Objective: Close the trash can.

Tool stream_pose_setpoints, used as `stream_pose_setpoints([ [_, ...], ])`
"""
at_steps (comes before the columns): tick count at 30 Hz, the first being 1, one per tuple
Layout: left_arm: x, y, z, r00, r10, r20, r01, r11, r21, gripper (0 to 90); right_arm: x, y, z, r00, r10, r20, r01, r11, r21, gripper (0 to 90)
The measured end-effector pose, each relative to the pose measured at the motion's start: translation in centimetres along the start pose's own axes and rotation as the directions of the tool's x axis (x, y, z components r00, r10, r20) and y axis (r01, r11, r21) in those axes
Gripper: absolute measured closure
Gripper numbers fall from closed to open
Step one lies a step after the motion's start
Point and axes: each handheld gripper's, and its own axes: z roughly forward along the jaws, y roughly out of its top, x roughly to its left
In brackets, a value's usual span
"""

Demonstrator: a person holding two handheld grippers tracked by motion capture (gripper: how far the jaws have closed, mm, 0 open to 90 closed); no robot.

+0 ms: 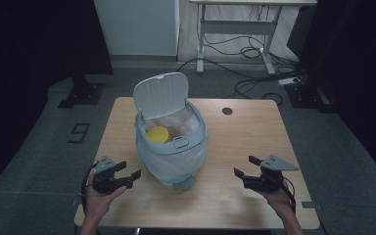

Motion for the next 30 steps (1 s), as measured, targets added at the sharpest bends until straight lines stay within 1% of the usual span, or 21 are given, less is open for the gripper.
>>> stream_pose_setpoints([
  [5, -0.1, 1.3, -1.4, 0.9999, 0.006, 0.014, -0.006, 0.9994, -0.035, 27.7, -0.3, -0.7, -0.1, 0.9999, 0.009, 0.006, -0.009, 1.000, 0.018, 22.1],
  [10, -0.3, 3.1, -2.6, 0.9993, 0.037, 0.002, -0.036, 0.9973, -0.064, 27.7, -0.9, -1.8, 0.0, 0.9995, 0.025, 0.018, -0.026, 0.999, 0.043, 22.4],
  [16, -0.8, 5.0, -3.6, 0.9984, 0.052, 0.022, -0.050, 0.9937, -0.100, 27.6, -1.1, -2.3, 0.0, 0.9991, 0.038, 0.018, -0.039, 0.998, 0.054, 22.4],
  [18, -0.9, 5.6, -3.8, 0.9979, 0.061, 0.023, -0.058, 0.9926, -0.107, 27.5, -1.1, -2.3, 0.0, 0.9989, 0.043, 0.016, -0.044, 0.998, 0.055, 22.5],
  [24, -1.1, 7.2, -4.1, 0.9969, 0.067, 0.042, -0.062, 0.9906, -0.122, 27.3, -1.2, -2.5, 0.0, 0.9987, 0.048, 0.016, -0.049, 0.997, 0.059, 22.5],
  [27, -0.9, 8.0, -3.8, 0.9966, 0.059, 0.057, -0.052, 0.9906, -0.126, 27.2, -1.2, -2.5, -0.1, 0.9989, 0.047, 0.008, -0.047, 0.997, 0.061, 22.4],
  [30, -0.7, 8.7, -3.3, 0.9967, 0.055, 0.060, -0.048, 0.9918, -0.119, 27.2, -1.2, -2.6, 0.0, 0.9989, 0.048, 0.004, -0.048, 0.997, 0.067, 22.4],
])
